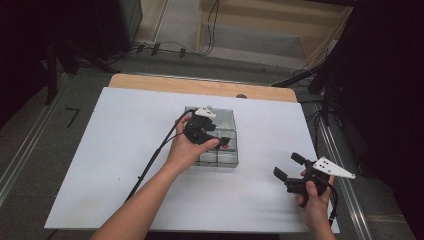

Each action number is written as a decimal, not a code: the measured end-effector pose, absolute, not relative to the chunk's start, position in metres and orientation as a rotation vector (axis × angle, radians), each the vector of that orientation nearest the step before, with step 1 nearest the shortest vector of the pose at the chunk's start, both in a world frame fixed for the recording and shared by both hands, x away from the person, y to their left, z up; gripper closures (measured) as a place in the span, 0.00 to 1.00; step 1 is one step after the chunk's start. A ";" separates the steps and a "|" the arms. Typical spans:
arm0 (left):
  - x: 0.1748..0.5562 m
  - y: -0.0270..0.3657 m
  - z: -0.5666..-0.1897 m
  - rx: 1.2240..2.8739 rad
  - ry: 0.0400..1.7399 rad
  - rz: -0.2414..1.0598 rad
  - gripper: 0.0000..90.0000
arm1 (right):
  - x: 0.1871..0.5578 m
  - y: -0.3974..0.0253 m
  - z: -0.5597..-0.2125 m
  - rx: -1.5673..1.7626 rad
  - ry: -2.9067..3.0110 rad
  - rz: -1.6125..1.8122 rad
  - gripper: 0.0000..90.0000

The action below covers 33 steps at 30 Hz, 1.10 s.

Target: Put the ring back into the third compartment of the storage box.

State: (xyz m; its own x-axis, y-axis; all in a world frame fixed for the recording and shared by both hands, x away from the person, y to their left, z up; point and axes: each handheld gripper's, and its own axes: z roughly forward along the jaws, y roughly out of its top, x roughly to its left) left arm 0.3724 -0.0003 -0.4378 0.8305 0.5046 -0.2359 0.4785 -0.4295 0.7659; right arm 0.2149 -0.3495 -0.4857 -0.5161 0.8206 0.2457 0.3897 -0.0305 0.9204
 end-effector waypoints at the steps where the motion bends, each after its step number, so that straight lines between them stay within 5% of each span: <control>1: 0.373 0.004 -0.437 2.082 0.725 0.039 0.20 | 0.216 -0.349 -0.485 1.270 1.877 1.562 0.00; 33: 0.382 0.083 -0.442 1.935 0.844 0.094 0.00 | 0.279 -0.305 -0.470 1.295 2.029 1.464 0.00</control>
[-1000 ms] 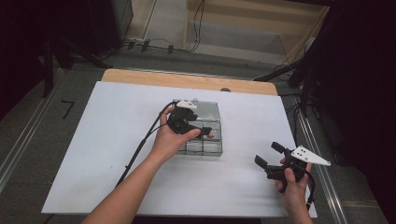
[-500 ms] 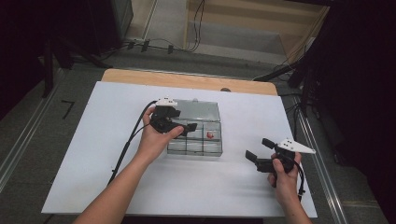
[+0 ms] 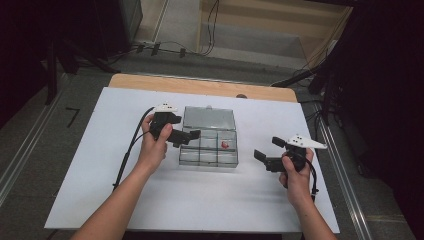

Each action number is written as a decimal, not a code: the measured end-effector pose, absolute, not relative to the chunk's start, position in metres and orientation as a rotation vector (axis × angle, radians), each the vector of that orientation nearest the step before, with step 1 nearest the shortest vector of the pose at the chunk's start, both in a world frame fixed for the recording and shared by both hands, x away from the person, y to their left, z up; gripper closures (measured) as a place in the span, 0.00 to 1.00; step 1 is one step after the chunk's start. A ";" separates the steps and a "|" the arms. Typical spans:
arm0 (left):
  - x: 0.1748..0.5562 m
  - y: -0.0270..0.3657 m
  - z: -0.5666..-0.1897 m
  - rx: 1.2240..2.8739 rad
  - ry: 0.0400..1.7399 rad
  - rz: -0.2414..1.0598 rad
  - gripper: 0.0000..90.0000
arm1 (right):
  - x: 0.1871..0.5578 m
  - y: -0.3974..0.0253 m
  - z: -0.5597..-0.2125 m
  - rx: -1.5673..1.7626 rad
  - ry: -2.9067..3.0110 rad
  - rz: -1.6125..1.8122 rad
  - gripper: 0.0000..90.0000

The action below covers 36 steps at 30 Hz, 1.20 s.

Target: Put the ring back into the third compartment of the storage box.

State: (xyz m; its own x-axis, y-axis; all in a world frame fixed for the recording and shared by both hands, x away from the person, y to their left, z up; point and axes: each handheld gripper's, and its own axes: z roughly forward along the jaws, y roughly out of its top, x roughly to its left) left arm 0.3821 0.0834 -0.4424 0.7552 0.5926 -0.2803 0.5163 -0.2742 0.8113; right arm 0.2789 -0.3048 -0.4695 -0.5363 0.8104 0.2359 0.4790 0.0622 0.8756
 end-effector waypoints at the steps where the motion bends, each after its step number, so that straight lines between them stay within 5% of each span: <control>1: 0.382 0.084 -0.443 1.929 0.847 0.095 0.00 | 0.281 -0.304 -0.468 1.294 2.031 1.462 0.00; 36: 0.416 0.099 -0.460 1.861 0.924 0.084 0.00 | 0.359 -0.280 -0.457 1.313 2.128 1.400 0.00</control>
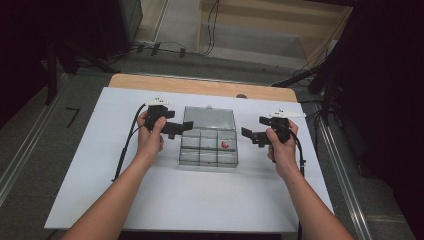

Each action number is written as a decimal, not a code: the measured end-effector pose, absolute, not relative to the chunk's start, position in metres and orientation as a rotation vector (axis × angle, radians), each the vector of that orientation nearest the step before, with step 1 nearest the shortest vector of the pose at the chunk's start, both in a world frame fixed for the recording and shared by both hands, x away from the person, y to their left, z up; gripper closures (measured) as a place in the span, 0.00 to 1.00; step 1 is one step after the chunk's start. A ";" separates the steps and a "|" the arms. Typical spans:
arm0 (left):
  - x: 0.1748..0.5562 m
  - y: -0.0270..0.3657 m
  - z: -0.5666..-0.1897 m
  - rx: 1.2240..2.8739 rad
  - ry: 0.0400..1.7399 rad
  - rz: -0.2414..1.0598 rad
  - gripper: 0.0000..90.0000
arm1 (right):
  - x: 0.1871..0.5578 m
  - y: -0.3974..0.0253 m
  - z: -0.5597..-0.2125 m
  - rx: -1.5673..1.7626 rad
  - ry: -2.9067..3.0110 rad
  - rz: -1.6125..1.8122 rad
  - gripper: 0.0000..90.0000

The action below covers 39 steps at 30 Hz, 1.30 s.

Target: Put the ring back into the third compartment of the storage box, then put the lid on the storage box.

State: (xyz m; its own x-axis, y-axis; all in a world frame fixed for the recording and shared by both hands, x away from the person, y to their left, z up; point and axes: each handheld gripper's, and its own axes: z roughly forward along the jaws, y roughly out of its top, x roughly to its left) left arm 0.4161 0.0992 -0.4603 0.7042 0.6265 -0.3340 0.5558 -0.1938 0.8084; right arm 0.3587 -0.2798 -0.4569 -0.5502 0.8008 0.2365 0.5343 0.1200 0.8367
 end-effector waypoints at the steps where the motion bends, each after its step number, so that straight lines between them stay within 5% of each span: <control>1: 0.417 0.098 -0.461 1.868 0.923 0.084 0.00 | 0.360 -0.279 -0.458 1.320 2.128 1.403 0.00; 26: 0.451 0.105 -0.477 1.831 1.073 0.016 0.05 | 0.407 -0.250 -0.474 1.449 2.194 1.397 0.03; 39: 0.457 0.094 -0.490 1.845 1.194 -0.045 0.24 | 0.428 -0.234 -0.490 1.699 2.184 1.320 0.24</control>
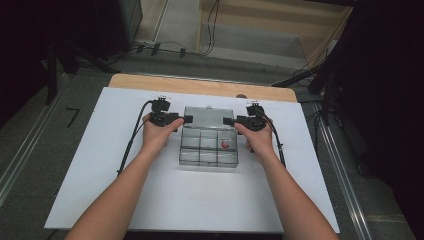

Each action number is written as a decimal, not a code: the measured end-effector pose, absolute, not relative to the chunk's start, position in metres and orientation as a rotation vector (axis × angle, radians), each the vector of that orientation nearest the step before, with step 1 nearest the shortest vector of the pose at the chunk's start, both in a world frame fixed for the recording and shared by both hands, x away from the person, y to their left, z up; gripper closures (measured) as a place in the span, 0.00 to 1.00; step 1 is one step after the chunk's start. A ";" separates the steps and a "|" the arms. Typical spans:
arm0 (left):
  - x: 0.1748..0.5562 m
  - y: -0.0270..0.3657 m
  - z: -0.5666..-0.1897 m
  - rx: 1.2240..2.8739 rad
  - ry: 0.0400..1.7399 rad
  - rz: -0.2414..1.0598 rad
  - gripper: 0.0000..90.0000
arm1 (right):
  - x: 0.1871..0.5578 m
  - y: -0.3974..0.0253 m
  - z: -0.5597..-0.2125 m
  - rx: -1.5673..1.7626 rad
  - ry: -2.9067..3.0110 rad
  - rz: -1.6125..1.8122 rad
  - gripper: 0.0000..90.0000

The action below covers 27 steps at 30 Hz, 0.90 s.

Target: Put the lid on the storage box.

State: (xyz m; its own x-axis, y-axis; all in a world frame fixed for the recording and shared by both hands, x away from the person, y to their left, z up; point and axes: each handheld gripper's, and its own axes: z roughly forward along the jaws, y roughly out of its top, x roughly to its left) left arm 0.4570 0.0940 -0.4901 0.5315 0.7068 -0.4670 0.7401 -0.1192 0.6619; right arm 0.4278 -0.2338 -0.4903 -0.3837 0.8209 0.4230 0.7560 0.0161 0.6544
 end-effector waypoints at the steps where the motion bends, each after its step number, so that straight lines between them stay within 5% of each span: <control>1: 0.458 0.094 -0.491 1.840 1.203 -0.050 0.25 | 0.429 -0.233 -0.492 1.715 2.179 1.309 0.25; 16: 0.461 0.082 -0.501 1.851 1.234 -0.150 0.34 | 0.434 -0.226 -0.510 1.853 2.208 1.324 0.29; 27: 0.457 0.085 -0.489 1.819 1.163 -0.072 0.63 | 0.425 -0.230 -0.497 1.673 2.155 1.365 0.50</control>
